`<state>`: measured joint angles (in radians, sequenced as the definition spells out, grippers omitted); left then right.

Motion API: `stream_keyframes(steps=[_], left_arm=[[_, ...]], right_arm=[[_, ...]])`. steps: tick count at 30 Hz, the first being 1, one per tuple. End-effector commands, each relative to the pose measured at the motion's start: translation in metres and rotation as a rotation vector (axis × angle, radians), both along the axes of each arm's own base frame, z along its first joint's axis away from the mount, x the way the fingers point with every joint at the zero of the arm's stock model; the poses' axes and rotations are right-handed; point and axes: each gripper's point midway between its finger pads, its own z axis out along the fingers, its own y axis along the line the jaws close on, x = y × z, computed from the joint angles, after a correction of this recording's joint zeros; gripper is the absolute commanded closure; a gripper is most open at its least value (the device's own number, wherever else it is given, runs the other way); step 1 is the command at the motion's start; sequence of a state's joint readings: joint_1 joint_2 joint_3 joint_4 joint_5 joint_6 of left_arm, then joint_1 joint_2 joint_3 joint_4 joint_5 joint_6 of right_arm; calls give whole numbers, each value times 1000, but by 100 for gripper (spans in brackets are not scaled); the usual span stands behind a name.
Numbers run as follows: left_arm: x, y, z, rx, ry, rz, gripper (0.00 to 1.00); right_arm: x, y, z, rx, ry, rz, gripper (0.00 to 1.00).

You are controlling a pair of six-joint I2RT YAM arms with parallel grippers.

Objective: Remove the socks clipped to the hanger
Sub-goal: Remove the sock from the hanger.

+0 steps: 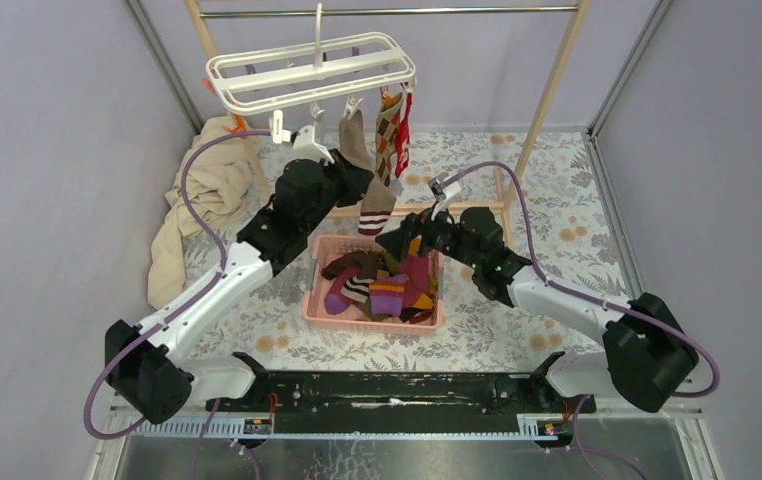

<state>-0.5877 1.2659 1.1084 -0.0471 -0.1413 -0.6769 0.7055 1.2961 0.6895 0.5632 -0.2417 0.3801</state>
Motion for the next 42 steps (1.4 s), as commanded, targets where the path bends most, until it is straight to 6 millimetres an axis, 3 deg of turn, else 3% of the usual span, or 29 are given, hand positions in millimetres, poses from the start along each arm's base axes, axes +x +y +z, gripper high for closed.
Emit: stream_keyframes(steps=[1,5,12,18,24,29,32,35,38,42], left_arm=[[-16,-4,20,-80,-17,-49,81],[-25,-6,22,-125,-15,-76,81],[-34,-12,16,-183,1,-114,81],[-42,-14,25,-228,-11,-145,81],[-50,-15,34,-280,-26,-171,81],[-55,-17,40,-307,-32,-191,81],[-56,-17,38,-308,-31,-193,81],[-53,-14,32,-287,-23,-173,80],[-48,-12,25,-256,-12,-147,69],[-40,-10,20,-212,-4,-122,45]], right_arm=[[20,15,55,102,-159,44,3],[30,23,53,98,-155,53,2],[28,35,60,137,-156,119,2],[24,43,60,152,-141,167,10],[31,44,52,144,-105,136,3],[36,47,50,140,-96,134,5],[31,50,56,160,-107,164,27],[21,49,64,178,-123,202,66],[14,43,70,179,-127,199,98],[7,34,77,159,-127,185,100]])
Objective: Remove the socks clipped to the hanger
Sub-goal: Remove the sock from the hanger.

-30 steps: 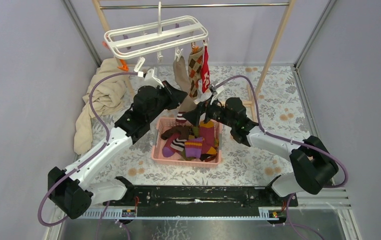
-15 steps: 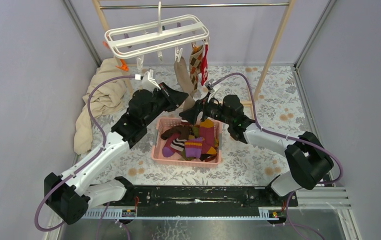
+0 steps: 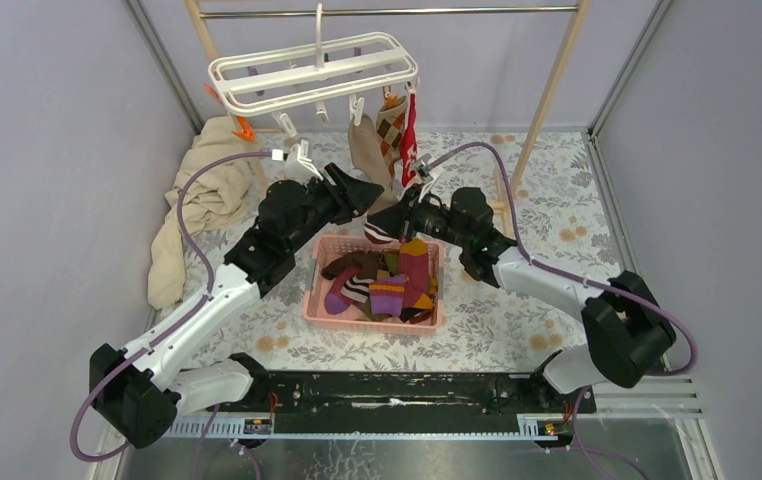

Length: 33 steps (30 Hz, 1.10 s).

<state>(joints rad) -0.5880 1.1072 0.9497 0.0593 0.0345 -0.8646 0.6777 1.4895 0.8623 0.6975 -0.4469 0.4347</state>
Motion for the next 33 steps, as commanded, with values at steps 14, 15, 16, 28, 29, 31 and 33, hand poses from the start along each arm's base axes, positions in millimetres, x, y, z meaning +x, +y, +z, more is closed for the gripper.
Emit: stream_keyframes(steps=[14,15,16,28,29,31,33], left_arm=[[17,19,74,167,-182,165,1],[19,19,80,179,-203,169,1],[21,18,86,192,-225,172,1],[53,22,116,330,-322,258,1],[53,23,118,333,-324,264,1],[52,26,121,334,-331,272,1],[52,29,124,329,-338,276,2]], right_arm=[[-20,-17,59,-55,-37,24,100],[-22,-17,61,-59,-33,33,100],[-23,-17,64,-61,-29,39,100],[-41,-22,96,-91,-4,101,100],[-43,-24,100,-90,-9,97,100],[-45,-27,109,-87,-21,88,100],[-46,-30,113,-89,-24,81,100]])
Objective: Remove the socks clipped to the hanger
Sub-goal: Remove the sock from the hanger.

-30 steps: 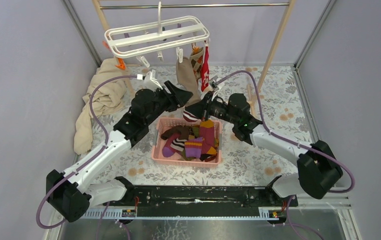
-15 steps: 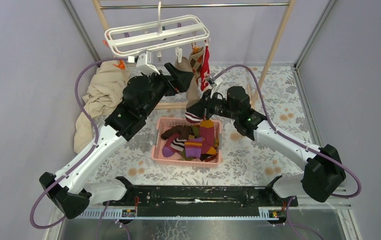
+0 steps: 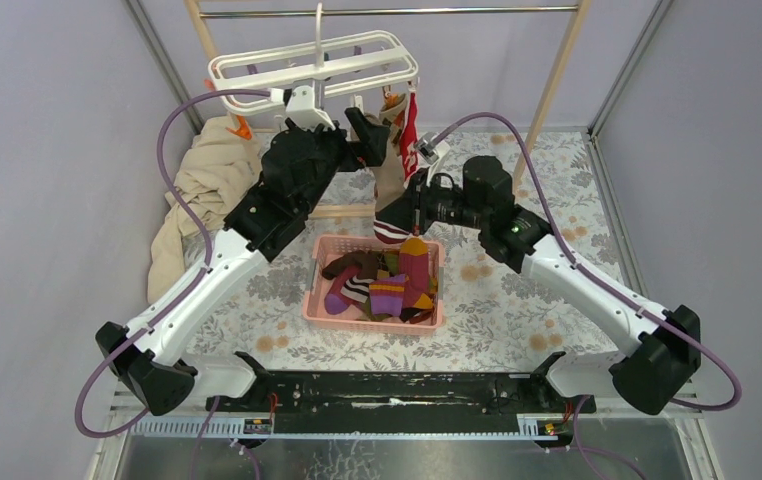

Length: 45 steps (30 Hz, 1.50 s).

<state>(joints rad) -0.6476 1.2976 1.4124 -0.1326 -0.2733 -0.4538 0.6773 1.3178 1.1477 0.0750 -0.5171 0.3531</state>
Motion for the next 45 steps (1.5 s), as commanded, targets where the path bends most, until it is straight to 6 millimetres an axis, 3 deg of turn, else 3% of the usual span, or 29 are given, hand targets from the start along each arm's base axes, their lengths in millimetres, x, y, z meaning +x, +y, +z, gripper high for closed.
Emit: stream_keyframes(steps=[1,12,20,45], left_arm=[[-1,15,31,-3,-78,39,1],[26,18,46,-62,-154,-93,8],[35,6,45,-84,-186,-175,10],[55,16,32,-113,-155,-95,33]], right_arm=[[-9,-11,48,44,-88,3,100],[-18,-25,71,138,-37,74,100],[-36,-26,84,213,1,203,100],[-44,-31,80,221,9,207,100]])
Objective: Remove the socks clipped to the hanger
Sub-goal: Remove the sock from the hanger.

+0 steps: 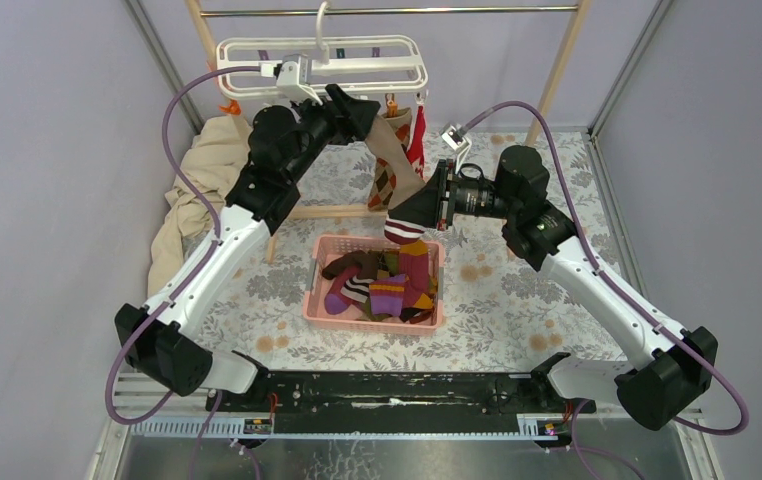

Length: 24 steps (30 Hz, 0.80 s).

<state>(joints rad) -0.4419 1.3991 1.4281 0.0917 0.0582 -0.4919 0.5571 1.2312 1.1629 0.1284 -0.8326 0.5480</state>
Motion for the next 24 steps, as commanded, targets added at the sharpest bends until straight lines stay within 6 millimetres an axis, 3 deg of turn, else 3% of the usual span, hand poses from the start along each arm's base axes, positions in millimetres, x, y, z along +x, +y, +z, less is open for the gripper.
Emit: stream_keyframes(steps=[1,24], left_arm=[[8,6,11,-26,-41,36,33],[19,19,7,-71,-44,109,46]], right_arm=[[-10,-4,22,57,-71,28,100],[-15,-4,18,67,-59,50,100]])
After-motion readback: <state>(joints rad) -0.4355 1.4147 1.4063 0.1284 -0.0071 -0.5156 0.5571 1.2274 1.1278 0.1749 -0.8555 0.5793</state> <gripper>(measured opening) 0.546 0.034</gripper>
